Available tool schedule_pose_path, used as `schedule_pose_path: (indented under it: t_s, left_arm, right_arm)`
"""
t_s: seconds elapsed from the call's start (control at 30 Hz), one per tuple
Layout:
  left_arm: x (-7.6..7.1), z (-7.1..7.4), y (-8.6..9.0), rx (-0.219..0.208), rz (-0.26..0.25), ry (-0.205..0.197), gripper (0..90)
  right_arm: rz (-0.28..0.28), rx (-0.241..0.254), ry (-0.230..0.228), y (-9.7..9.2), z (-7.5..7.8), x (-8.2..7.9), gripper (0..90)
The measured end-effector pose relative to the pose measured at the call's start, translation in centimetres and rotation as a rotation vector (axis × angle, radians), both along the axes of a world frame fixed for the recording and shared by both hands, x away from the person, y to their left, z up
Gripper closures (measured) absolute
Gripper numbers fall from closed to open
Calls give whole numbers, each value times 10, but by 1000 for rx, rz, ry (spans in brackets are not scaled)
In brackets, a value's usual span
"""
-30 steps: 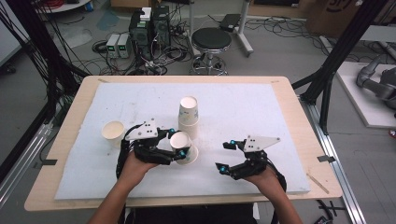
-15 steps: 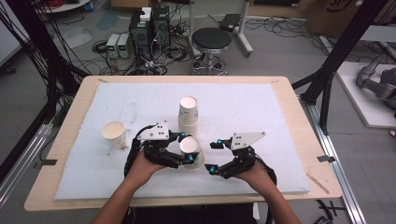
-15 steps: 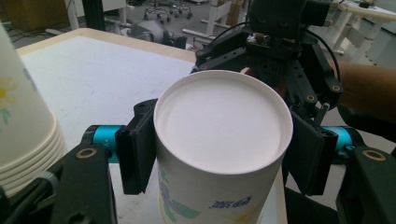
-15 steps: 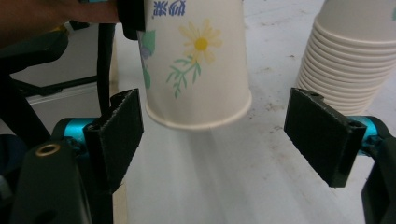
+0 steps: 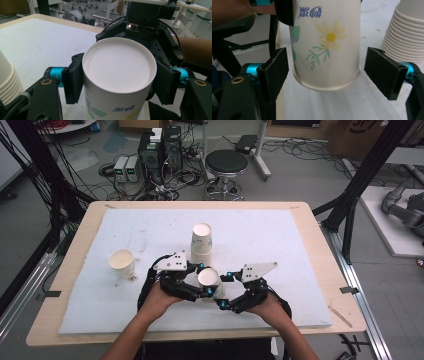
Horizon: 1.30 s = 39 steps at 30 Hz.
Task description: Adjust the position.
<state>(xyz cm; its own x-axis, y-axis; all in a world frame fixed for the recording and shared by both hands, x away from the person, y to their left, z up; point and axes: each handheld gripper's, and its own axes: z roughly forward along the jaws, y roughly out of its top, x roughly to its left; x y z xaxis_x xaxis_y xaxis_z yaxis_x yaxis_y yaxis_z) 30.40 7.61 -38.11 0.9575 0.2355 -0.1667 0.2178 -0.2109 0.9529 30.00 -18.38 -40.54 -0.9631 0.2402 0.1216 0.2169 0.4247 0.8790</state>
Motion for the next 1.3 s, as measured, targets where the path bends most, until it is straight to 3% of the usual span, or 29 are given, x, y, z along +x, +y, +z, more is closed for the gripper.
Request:
schedule_pose_path:
  t_s: [0.23,0.7,0.8,0.9,1.0,1.3]
  left_arm:
    - [1,-5,-4,-47,-12,29,341]
    - [0,-8,-8,-55,-22,26,345]
    - [-2,-8,-9,-37,-9,-1,316]
    - [-3,-7,-9,-21,4,-5,166]
    - [-3,-6,-7,-5,-17,-5,158]
    - [-1,2,1,109,-35,-18,156]
  right_arm:
    - [17,23,18,2,-1,1,205]
    - [36,18,22,1,-3,3,298]
    - [39,8,15,1,-3,3,302]
    - [43,-11,10,1,-3,2,308]
    - [42,-41,-3,2,-3,2,308]
    - [53,-169,-56,6,-1,2,307]
